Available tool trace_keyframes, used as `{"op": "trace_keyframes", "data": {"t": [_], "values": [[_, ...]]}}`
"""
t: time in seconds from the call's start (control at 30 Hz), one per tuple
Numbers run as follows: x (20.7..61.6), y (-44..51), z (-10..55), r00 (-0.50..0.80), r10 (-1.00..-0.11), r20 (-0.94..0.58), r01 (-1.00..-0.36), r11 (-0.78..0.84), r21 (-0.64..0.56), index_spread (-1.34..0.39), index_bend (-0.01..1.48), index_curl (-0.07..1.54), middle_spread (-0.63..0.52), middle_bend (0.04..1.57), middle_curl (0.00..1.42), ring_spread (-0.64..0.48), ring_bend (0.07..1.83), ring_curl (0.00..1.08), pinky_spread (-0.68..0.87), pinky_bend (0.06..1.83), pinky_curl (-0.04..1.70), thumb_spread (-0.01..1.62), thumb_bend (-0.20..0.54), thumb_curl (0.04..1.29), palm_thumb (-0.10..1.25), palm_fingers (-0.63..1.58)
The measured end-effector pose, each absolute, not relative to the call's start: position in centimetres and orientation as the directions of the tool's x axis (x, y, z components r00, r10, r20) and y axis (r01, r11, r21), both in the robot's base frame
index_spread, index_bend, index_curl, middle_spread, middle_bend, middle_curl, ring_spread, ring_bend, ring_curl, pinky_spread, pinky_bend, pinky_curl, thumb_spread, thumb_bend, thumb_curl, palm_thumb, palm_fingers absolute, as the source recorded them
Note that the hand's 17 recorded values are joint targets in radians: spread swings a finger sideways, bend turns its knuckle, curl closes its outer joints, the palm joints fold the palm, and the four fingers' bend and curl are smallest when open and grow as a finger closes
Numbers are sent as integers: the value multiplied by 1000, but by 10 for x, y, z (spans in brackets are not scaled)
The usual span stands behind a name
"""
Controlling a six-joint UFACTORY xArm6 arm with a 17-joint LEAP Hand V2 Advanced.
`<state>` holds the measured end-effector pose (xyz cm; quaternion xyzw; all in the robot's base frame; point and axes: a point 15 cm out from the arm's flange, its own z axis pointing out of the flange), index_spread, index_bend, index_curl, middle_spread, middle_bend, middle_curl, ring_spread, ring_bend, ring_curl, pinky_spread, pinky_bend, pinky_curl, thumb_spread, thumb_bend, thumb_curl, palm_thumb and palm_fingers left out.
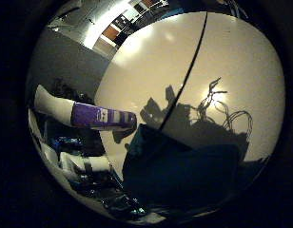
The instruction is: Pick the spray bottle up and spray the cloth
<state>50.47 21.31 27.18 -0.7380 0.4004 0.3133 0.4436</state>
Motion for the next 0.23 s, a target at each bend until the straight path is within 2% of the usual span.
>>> {"op": "trace_keyframes", "data": {"t": [0.23], "values": [[504,159,309,508,-381,-772,-861,-242,-447,-306,166,311,-46,393,394,-54,716,326,250,549,419,931,-27,383,792,217]]}}
